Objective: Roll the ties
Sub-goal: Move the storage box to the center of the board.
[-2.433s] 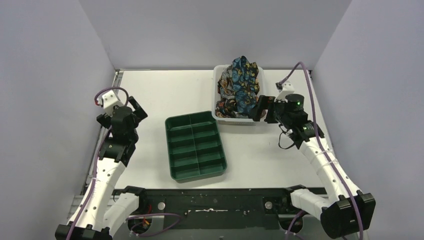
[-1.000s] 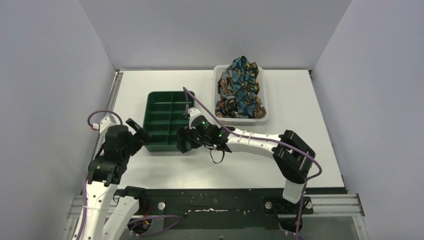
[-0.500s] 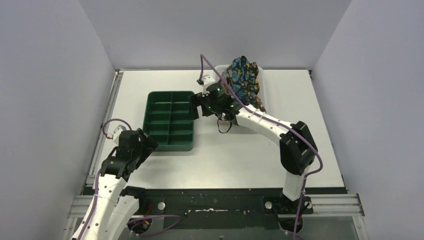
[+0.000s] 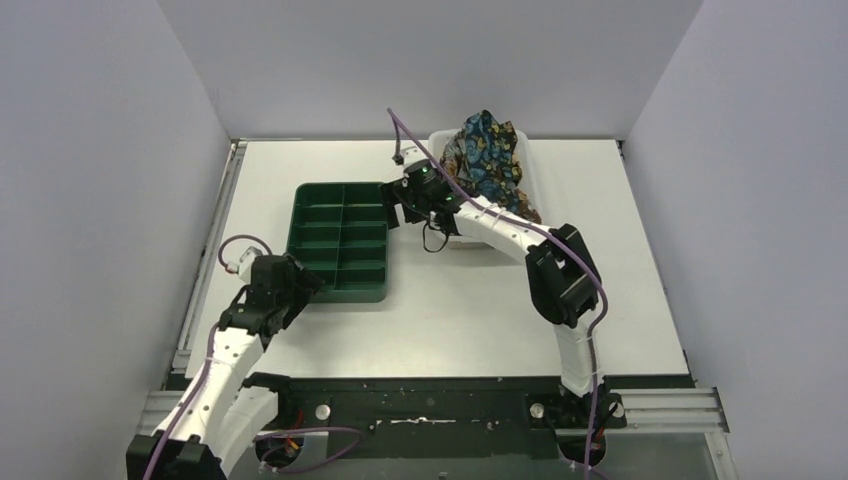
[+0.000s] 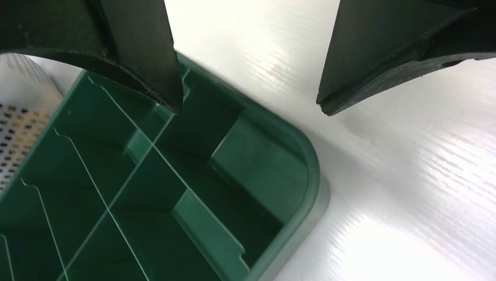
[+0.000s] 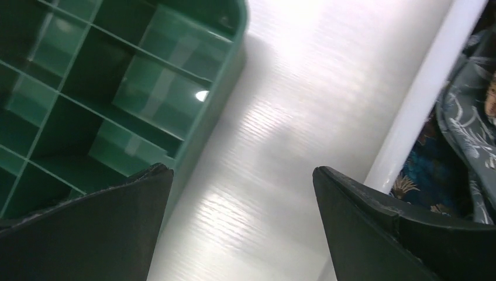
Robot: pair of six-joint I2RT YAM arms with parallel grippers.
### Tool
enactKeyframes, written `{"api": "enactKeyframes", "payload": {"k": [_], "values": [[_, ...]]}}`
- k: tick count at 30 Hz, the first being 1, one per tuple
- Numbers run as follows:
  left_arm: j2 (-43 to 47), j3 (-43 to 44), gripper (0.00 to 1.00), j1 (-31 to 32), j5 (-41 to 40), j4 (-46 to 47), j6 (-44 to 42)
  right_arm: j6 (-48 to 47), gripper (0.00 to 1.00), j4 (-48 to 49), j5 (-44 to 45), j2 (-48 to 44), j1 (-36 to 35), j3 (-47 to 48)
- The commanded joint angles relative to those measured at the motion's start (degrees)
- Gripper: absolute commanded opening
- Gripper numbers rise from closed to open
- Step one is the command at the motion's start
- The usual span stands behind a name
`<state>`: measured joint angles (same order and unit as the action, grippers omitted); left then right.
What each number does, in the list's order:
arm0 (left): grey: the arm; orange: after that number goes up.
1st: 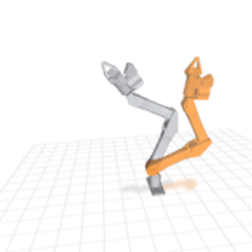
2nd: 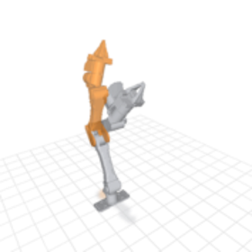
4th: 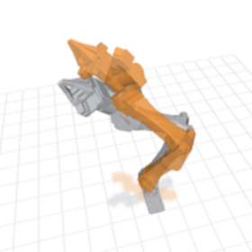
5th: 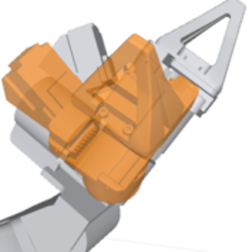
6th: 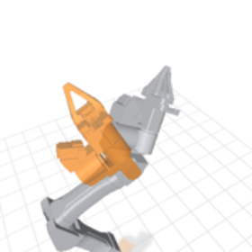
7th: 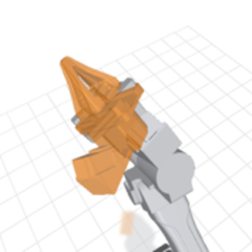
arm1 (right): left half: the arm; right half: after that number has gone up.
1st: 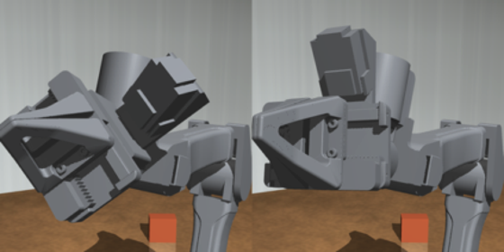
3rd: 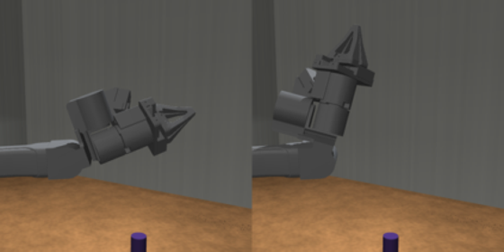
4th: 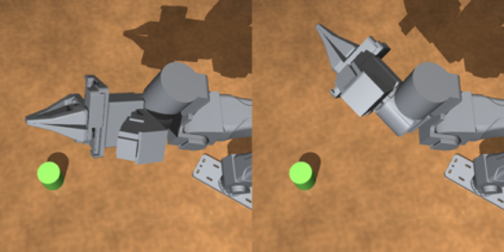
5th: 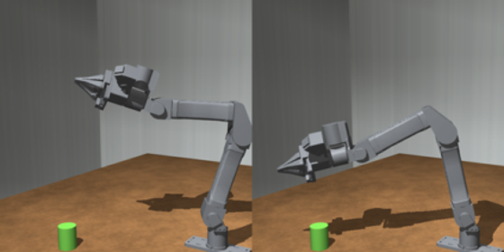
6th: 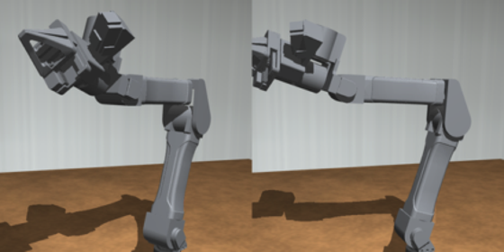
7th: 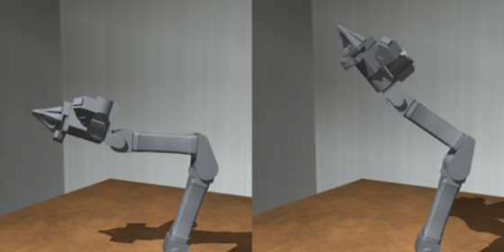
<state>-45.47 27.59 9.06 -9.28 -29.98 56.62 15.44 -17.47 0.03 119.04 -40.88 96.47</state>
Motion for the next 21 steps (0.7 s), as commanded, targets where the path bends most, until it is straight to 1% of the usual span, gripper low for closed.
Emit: {"api": "enactKeyframes", "payload": {"k": [1, 3, 7, 11, 14, 16, 18, 21], "values": [[-6.06, 2.96, 0.83, -2.27, -0.63, 9.65, -2.32, 0.23, 1.0, -1.31, 4.29, -5.1, 2.88, -5.36], [-9.53, 4.47, 0.83, -3.68, -0.66, 11.21, -4.56, 0.46, 1.0, -1.13, 5.12, -6.8, 3.35, -9.04], [-15.82, 7.9, 0.83, -6.42, -3.73, 12.92, -9.02, 2.29, 1.0, -3.26, 8.81, -8.59, 5.31, -13.32], [-21.49, 10.51, 0.83, -11.35, -2.45, 16.11, -11.3, 3.63, 1.0, -1.51, 6.96, -11.77, 7.92, -18.47], [-26.13, 12.64, 0.8, -13.85, -0.33, 17.51, -12.88, 3.7, 1.0, -1.47, 6.32, -13.67, 8.06, -19.9], [-28.04, 14.09, 0.8, -15.52, 1.8, 18.32, -13.98, 3.84, 1.0, -0.52, 2.84, -14.95, 8.02, -20.63], [-28.74, 16.21, 0.81, -16.56, 2.29, 16.66, -14.42, 3.58, 1.0, 2.3, -3.93, -16.26, 7.37, -22.14], [-26.7, 18.4, 0.89, -17.33, 1.7, 13.42, -15.37, 2.64, 1.0, 5.13, -8.3, -17.11, 3.89, -23.4]]}}
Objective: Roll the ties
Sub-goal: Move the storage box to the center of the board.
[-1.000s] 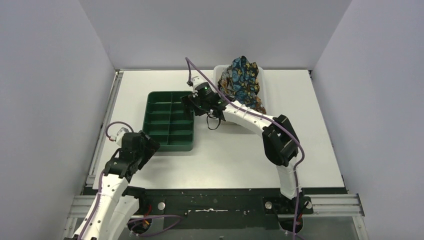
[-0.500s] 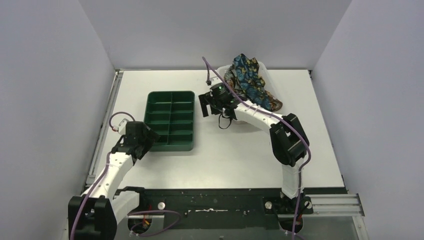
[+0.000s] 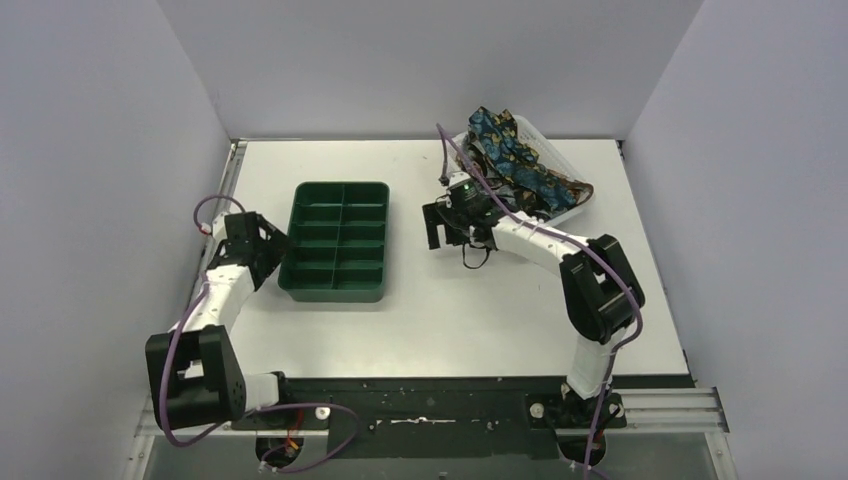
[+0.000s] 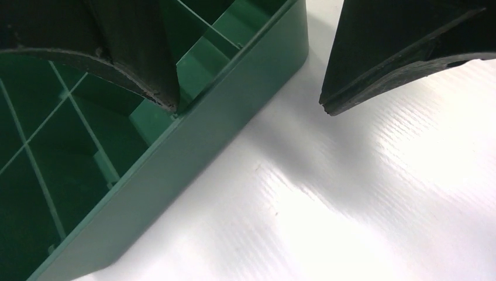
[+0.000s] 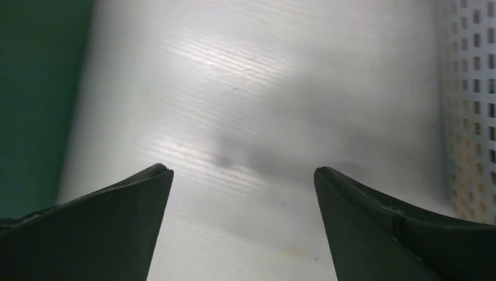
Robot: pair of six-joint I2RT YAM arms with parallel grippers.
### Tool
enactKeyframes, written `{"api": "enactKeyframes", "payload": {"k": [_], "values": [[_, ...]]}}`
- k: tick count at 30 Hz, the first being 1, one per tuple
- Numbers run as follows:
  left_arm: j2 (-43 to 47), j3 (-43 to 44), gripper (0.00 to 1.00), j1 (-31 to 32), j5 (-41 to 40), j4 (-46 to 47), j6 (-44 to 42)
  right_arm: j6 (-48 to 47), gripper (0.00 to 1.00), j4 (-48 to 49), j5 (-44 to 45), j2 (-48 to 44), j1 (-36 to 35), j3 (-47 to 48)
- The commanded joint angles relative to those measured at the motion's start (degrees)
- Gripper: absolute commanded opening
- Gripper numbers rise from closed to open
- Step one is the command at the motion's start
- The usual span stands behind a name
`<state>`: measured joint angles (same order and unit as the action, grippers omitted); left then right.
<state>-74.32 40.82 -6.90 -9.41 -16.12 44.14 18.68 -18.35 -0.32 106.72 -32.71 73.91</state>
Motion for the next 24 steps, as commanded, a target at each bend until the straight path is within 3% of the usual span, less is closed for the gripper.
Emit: {"api": "enactKeyframes", "payload": {"k": [1, 5, 9, 13, 19, 24], "values": [[3.39, 5.72, 0.92, -1.69, 1.73, -1.85, -3.12, -1.56, 1.0, 6.31, -7.87, -4.66, -6.05, -0.41], [10.33, 6.17, 0.97, -2.04, -0.12, -9.7, -2.88, -4.76, 1.0, 5.5, -1.9, -2.5, -12.83, 3.05], [18.14, 6.01, 0.97, -2.33, -1.83, -17.62, -1.44, -6.19, 1.0, 6.49, 0.12, -0.1, -13.3, 6.67], [25.7, 3.33, 0.97, -2.33, 5.43, -22.75, 0.08, -8.46, 1.0, 9.35, 0.76, 1.84, -13.3, 10.45], [36.5, -4.94, 0.95, -2.33, 15.15, -21.36, 5.13, -11.16, 1.0, 3.74, -0.54, 9.62, -13.25, 23.87], [36.9, -10.43, 0.93, -2.24, 20.67, -18.25, 6.62, -14.54, 1.0, 2.52, -4.19, 16.65, -12.65, 34.06]]}}
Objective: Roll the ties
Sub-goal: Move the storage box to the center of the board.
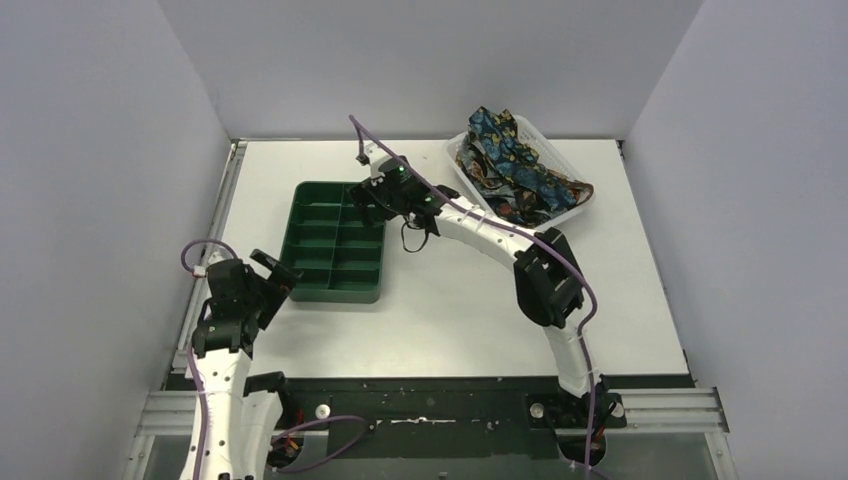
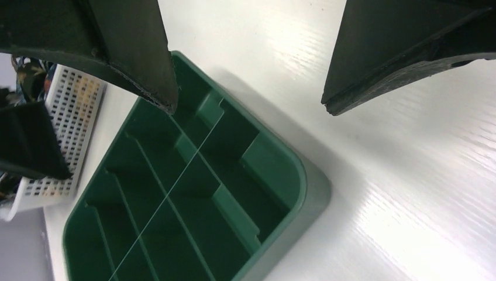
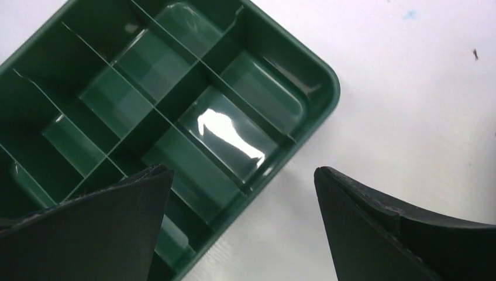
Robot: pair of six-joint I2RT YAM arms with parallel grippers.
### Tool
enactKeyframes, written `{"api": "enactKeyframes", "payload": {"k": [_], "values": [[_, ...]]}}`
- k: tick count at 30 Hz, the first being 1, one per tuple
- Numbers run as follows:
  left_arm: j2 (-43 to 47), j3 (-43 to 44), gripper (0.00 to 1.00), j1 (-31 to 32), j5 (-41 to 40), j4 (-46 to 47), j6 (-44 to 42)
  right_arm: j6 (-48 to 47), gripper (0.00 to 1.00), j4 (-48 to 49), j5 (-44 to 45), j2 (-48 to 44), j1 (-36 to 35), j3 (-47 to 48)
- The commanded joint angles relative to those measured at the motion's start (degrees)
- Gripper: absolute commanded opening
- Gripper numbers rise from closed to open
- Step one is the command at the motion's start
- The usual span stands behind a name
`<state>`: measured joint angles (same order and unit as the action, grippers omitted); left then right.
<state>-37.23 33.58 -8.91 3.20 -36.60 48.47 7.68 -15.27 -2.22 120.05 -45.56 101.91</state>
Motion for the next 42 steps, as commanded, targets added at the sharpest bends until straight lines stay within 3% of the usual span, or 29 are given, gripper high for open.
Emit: {"api": "enactKeyframes", "payload": {"k": [1, 8, 11, 17, 21, 28, 30, 35, 42], "values": [[-0.21, -3.98, 0.92, -0.17, 8.47, 2.98, 2.71, -3.16, 1.0, 0.24, -4.29, 4.34, 0.53, 7.15], [-2.34, -6.99, 0.89, -0.12, 10.61, 9.5, 3.71, -0.77, 1.0, 0.36, -16.9, 15.63, 1.78, 19.88], [-4.06, -8.32, 0.88, -0.1, 10.84, 14.89, 3.88, 0.64, 1.0, -0.5, -13.67, 19.39, 2.97, 23.71], [-11.01, -9.47, 0.87, -0.2, 5.9, 25.62, 1.72, 3.64, 1.0, -2.42, -8.96, 18.4, 8.54, 21.3], [-21.21, -7.62, 0.87, -0.23, 5.45, 35.18, 2.29, 2.71, 1.0, -3.76, -8.91, 13.39, 8.81, 14.72], [-43.1, 7.21, 0.87, -0.23, 8.67, 46.54, 2.68, 3.85, 1.0, -5.51, -8.3, 6.98, 5.67, 8.15], [-49.58, 12.39, 0.86, -0.21, 13.12, 48.89, 2.72, 3.95, 1.0, -6.35, -9.08, 5.46, 5.41, 8.26], [-59.07, 22.09, 0.84, -0.28, 18.24, 47.37, 0.78, 3.02, 1.0, -6.72, -10.36, -1.32, 4.98, 6.26], [-48.06, 24.38, 0.89, -0.94, 6.75, 31.16, -9.09, 0.86, 1.0, -2.34, -8.6, -15.96, 2.37, -15.22]]}}
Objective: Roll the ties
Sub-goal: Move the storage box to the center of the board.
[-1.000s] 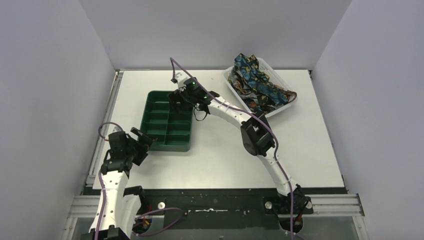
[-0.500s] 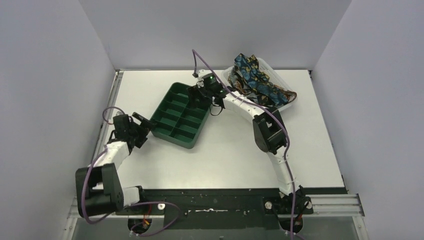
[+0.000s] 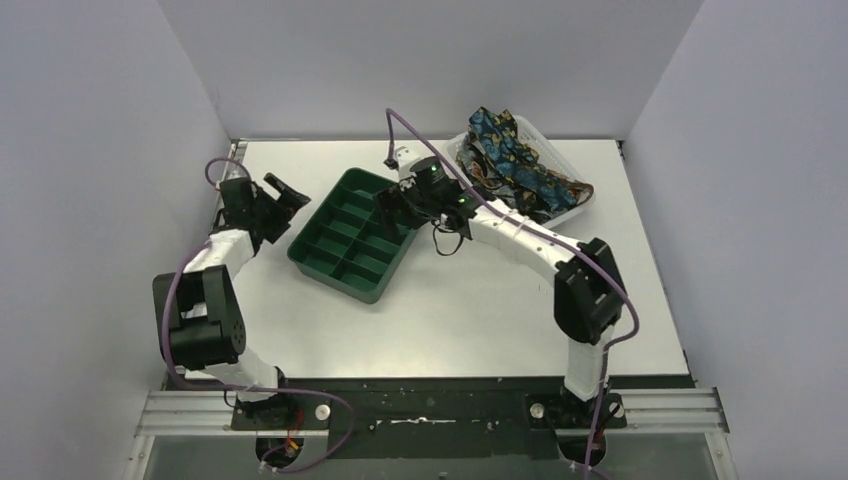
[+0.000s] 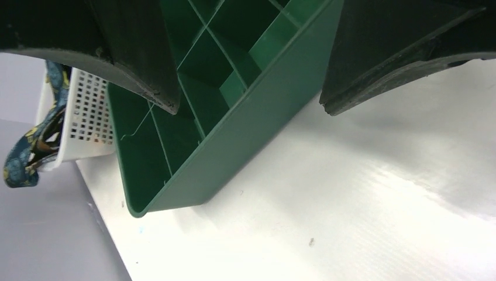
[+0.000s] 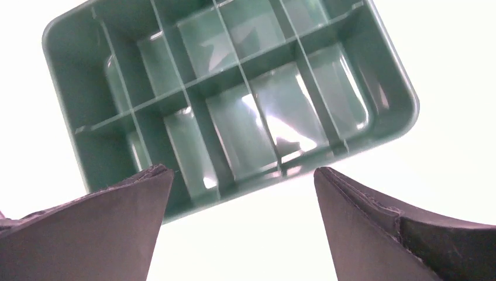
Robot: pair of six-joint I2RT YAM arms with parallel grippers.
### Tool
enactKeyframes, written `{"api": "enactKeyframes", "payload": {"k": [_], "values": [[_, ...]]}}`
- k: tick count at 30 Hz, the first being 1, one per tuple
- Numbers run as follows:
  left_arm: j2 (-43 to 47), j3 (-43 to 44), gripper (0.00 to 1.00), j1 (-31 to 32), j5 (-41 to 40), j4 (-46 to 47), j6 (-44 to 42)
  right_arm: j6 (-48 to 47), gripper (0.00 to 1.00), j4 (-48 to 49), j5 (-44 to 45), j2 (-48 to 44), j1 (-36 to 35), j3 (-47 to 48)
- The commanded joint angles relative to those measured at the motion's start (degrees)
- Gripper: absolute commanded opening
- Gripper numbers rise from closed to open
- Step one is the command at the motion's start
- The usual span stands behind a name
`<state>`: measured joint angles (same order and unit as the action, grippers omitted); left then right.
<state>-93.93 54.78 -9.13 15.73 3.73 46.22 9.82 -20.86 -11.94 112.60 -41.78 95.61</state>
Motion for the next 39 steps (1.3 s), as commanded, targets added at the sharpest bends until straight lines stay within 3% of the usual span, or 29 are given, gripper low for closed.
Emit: {"api": "enactKeyframes", "payload": {"k": [1, 4, 8, 14, 18, 24, 31, 36, 39], "values": [[11.09, 2.68, 0.9, -0.76, -7.9, -12.02, -7.41, -0.85, 1.0, 4.28, 0.99, -10.19, -2.62, -12.57], [19.23, -0.7, 0.92, -0.74, -14.85, -19.07, -7.82, 0.85, 1.0, 8.7, 1.54, -14.62, -8.42, -22.78], [29.6, -7.71, 0.94, -0.89, -17.32, -24.77, -7.94, 5.02, 1.0, 15.66, 2.82, -15.2, -16.28, -30.58], [40.45, -14.57, 0.94, -1.29, -19.53, -28.19, -5.78, 8.13, 1.0, 20.37, 5.7, -5.98, -22.79, -26.04], [42.53, -14.39, 0.96, -1.48, -22.24, -29.78, -5.7, 9.86, 1.0, 23.51, 9.76, 0.42, -20.75, -19.15], [41.11, -13.67, 0.97, -1.76, -22.31, -29.66, -5.07, 11.27, 1.0, 22.68, 6.4, 10.13, -13.85, -3.43], [35.91, -15.31, 0.97, -2.1, -18.04, -20.45, -4.13, 10.98, 1.0, 8.6, 7.13, 23.9, -10.44, 23.18], [29.44, -14.5, 0.97, -3.19, -17.25, -13.96, -4.71, 7.77, 1.0, 12.03, 8.25, 15.98, -7.37, 17.35], [25.78, -14.36, 0.97, -4.0, -15.83, -7.0, -4.37, 7.51, 1.0, 9.21, 7.81, 15.35, -2.73, 19.25]]}}
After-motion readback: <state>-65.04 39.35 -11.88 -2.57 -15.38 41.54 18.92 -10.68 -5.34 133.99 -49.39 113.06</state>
